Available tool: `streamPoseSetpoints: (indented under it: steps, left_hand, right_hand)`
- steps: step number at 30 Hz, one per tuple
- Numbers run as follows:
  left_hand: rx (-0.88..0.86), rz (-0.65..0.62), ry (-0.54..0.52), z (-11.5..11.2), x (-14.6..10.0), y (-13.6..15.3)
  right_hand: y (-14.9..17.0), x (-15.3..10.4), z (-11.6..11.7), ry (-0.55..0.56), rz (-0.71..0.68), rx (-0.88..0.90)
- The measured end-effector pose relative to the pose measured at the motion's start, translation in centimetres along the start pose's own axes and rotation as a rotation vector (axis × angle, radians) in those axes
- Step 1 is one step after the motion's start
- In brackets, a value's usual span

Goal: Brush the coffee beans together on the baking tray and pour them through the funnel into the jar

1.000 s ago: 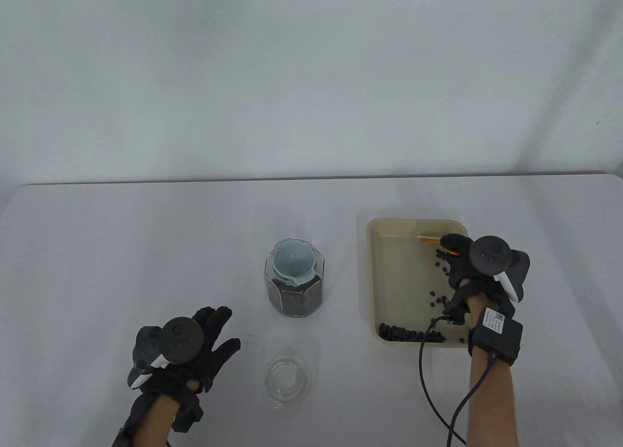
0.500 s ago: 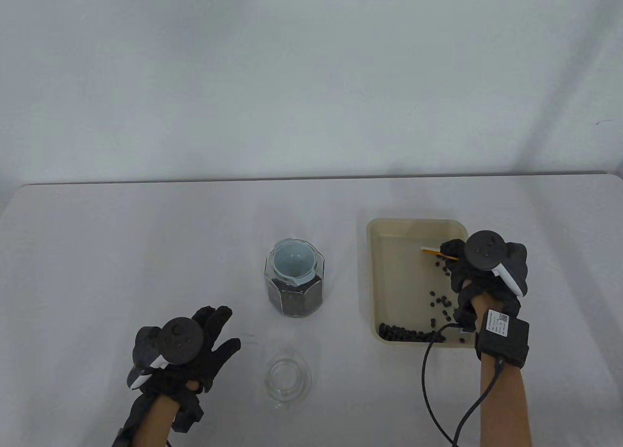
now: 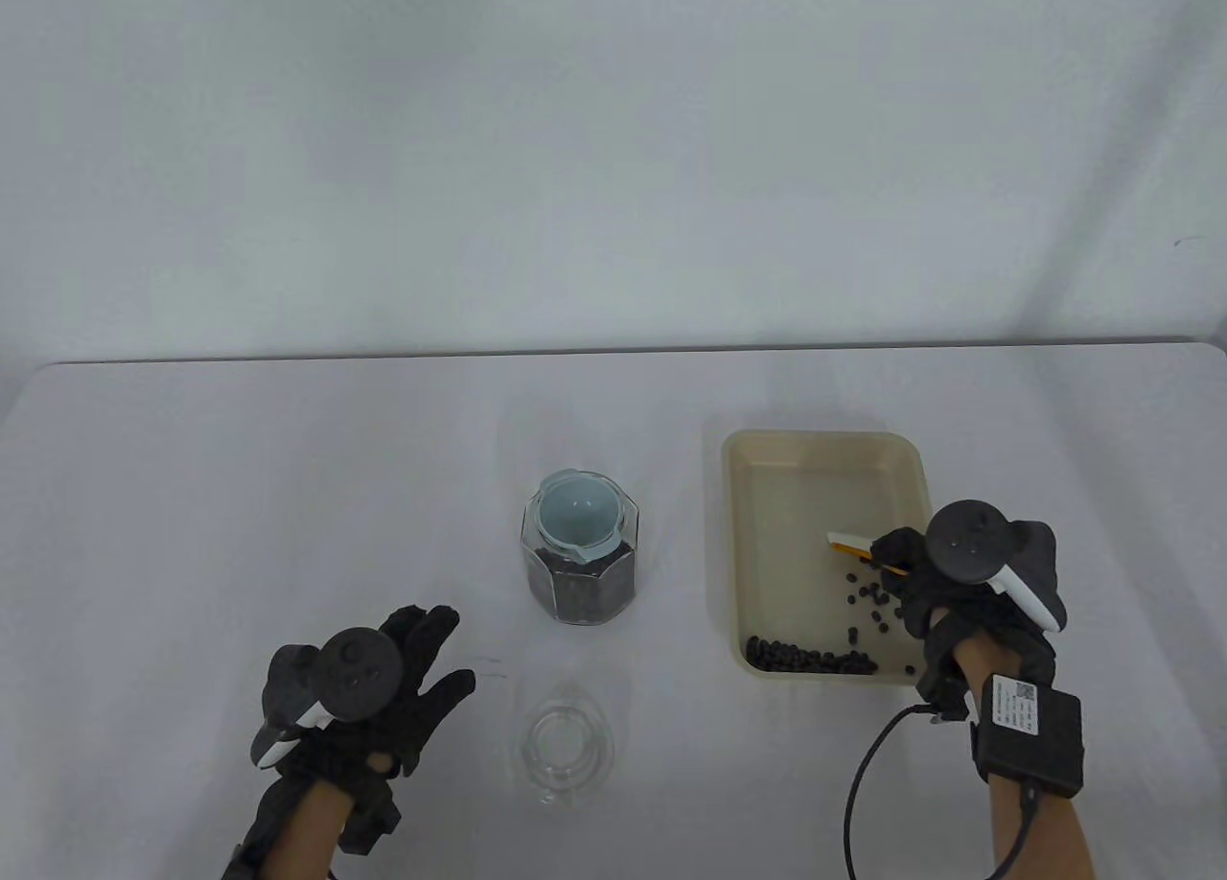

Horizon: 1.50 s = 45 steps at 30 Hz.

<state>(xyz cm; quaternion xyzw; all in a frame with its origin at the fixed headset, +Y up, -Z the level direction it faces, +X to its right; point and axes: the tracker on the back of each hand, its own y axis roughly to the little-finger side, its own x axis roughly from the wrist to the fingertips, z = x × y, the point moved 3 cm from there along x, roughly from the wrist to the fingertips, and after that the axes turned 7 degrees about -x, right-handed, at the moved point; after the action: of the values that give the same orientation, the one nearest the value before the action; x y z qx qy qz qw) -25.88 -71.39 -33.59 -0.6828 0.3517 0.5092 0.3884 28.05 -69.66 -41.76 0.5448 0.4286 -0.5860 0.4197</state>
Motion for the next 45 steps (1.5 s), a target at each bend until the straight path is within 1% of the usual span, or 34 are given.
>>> streamPoseSetpoints:
  steps: [4,16,20,25,29,33,41,43,45]
  left_hand:
    - [-0.001,0.006,0.001,0.0,-0.1,0.1]
    - [0.002,0.008,0.002,0.1,-0.3,0.1]
    - [0.004,0.008,0.005,0.0,-0.4,0.1]
    - [0.007,0.007,0.009,0.0,-0.5,0.1]
    - [0.007,0.01,0.011,0.0,-0.5,0.1]
    - [0.0,0.009,0.007,0.0,-0.5,0.1]
    - [-0.002,0.008,0.007,0.1,-0.5,0.1]
    - [-0.001,0.009,0.008,0.1,-0.5,0.1]
    - [0.0,0.009,0.008,0.1,-0.5,0.1]
  right_hand:
    - [-0.5,-1.3,-0.1,-0.043,-0.012,-0.002]
    - [-1.5,-5.6,0.5,-0.099,-0.062,0.004]
    - [-2.3,-7.0,0.3,-0.144,-0.089,-0.012]
    - [-3.3,-8.1,0.0,-0.204,-0.111,-0.045]
    - [-3.7,-8.4,-0.4,-0.198,-0.117,-0.059]
    - [-4.0,-8.6,-1.8,-0.026,-0.121,-0.042]
    - [-3.4,-8.6,-4.5,0.23,-0.09,-0.043]
    - [-3.0,-8.4,-4.6,0.255,-0.065,-0.055]
    - [-2.8,-8.1,-4.3,0.241,-0.033,-0.067]
